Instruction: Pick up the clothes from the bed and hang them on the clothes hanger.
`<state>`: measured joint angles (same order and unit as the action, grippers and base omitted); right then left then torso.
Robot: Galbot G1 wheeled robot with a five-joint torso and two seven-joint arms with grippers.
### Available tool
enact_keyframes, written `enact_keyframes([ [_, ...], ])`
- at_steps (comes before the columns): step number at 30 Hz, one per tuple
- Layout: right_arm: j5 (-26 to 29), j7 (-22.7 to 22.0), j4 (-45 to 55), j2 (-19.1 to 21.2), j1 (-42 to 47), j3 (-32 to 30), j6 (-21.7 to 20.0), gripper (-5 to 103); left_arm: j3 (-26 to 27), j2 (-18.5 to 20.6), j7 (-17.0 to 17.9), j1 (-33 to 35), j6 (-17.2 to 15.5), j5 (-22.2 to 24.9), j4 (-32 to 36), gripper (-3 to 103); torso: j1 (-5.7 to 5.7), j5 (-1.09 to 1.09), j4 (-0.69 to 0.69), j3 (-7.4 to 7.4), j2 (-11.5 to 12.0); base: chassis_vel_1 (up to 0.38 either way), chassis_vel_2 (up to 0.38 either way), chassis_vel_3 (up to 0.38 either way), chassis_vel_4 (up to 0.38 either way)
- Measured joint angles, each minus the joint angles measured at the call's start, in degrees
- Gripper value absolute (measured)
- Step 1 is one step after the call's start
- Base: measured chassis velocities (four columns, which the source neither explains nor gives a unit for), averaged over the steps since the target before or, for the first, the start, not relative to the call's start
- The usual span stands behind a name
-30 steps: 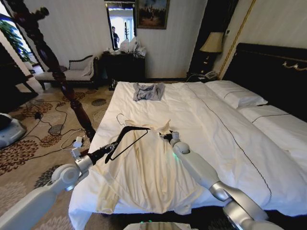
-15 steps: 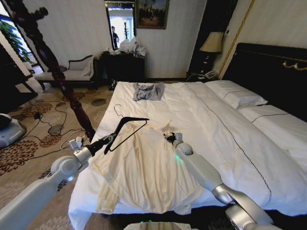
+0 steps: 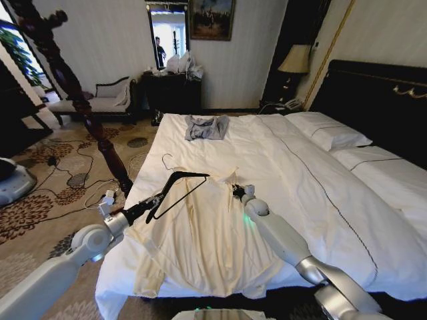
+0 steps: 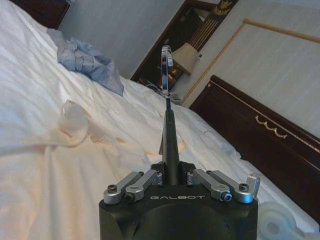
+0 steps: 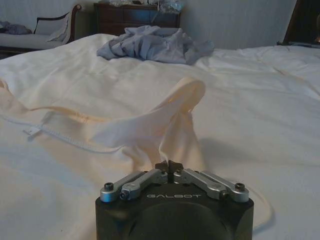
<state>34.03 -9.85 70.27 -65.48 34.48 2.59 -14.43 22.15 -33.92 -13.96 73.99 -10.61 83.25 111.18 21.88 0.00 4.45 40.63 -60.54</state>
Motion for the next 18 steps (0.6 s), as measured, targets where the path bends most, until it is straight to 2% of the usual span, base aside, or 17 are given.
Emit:
enact_keyframes([
  [5, 0.34, -0.29, 1.11, 0.77, 0.43, -0.19, 0.03, 0, 0.0, -0.09, -0.12, 0.88, 0.01, -0.42, 0.23, 15, 0.0, 0.0, 0.01, 0.0, 0.0, 0.0, 0.0, 0.0, 0.0],
  [9, 2.29, -1.34, 5.66, 2.85, 1.5, -2.2, 0.01, 0, -0.97, -0.48, -0.29, 1.73, 0.06, -1.29, 0.69, 15, 0.0, 0.0, -0.01, 0.0, 0.0, 0.0, 0.0, 0.0, 0.0],
  [18, 4.14, -1.66, 10.91, 6.0, 2.66, -2.89, 0.86, 0, -4.56, -2.44, 0.04, -1.95, 0.07, -1.02, 0.32, 15, 0.0, 0.0, 0.0, 0.0, 0.0, 0.0, 0.0, 0.0, 0.0],
])
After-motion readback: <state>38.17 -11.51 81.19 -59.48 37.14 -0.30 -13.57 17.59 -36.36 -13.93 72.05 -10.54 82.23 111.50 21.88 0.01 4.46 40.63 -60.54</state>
